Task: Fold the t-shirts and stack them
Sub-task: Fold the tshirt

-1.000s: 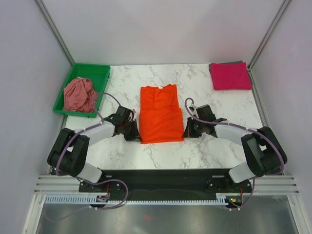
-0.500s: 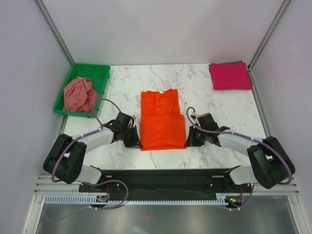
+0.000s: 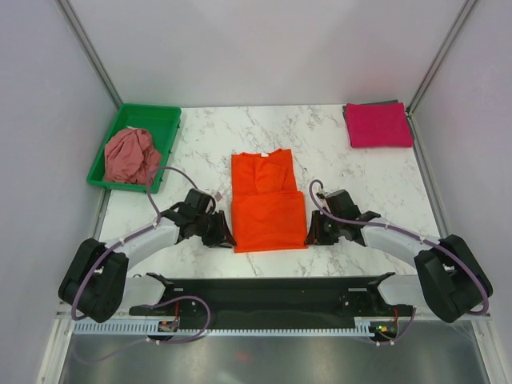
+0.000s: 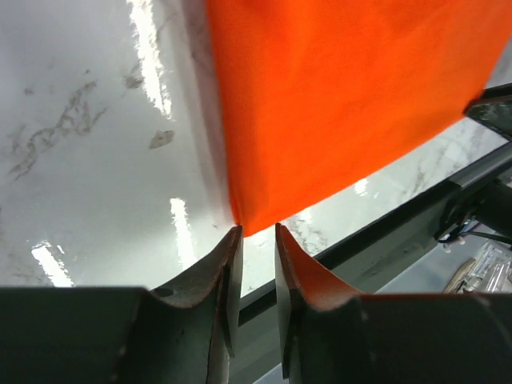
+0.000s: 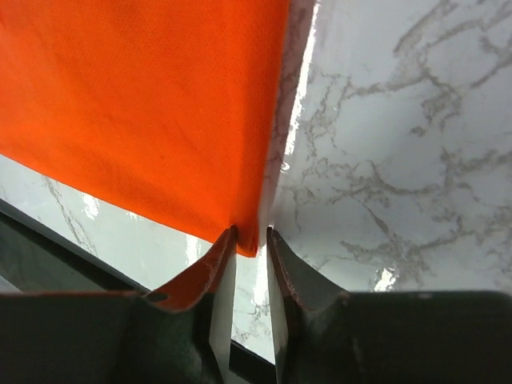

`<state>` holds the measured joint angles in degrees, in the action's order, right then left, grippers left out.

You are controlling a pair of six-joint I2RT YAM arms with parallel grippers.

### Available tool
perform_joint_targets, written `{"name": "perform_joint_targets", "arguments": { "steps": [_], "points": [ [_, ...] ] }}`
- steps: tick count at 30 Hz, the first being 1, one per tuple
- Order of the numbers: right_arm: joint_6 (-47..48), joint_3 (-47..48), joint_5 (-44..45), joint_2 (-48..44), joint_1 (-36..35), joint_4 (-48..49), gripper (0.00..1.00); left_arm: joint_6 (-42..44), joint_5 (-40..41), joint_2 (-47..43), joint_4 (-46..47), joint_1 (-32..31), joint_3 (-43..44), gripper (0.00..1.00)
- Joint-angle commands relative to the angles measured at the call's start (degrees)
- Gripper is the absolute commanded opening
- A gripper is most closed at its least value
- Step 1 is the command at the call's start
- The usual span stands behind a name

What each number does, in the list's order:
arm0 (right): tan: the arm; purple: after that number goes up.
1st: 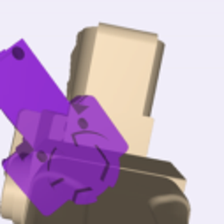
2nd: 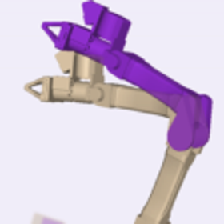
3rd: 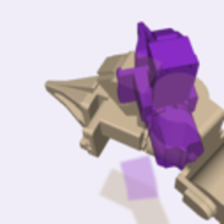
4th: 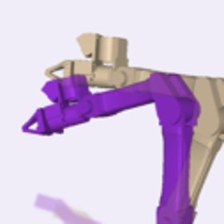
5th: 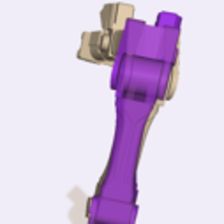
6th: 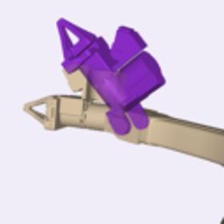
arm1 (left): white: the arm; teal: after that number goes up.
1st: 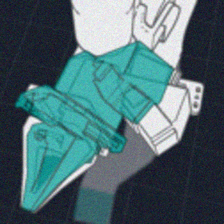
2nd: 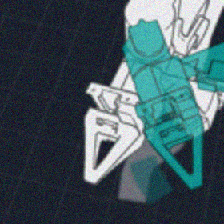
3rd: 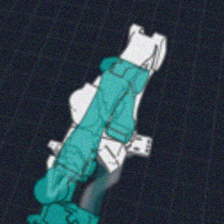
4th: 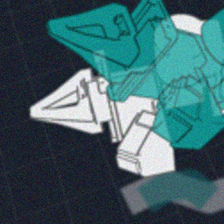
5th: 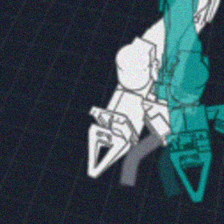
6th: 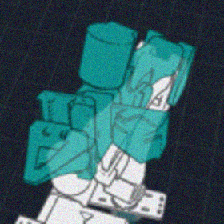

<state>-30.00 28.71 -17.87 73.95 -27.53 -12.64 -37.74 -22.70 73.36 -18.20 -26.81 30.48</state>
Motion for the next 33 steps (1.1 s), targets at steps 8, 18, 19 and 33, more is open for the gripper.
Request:
{"name": "perform_joint_targets", "arguments": {
  "steps": [8,18,19,33],
  "points": [
    [2.4,14.9,12.8,2.0,-0.2,-10.8,0.23,1.4,10.4,-1.1,-7.7,0.4,16.4,0.38],
    [12.0,33.9,14.7,20.9,1.2,-8.5,0.16,5.1,9.9,19.0,-3.3,1.3,30.3,0.33],
    [12.7,36.1,14.6,22.2,1.2,-8.5,0.17,5.1,9.7,20.3,-3.2,1.6,31.2,0.32],
    [15.6,43.4,16.2,34.0,2.8,-8.4,0.18,6.4,10.3,29.6,-2.9,6.9,34.4,0.32]
  ]
}}
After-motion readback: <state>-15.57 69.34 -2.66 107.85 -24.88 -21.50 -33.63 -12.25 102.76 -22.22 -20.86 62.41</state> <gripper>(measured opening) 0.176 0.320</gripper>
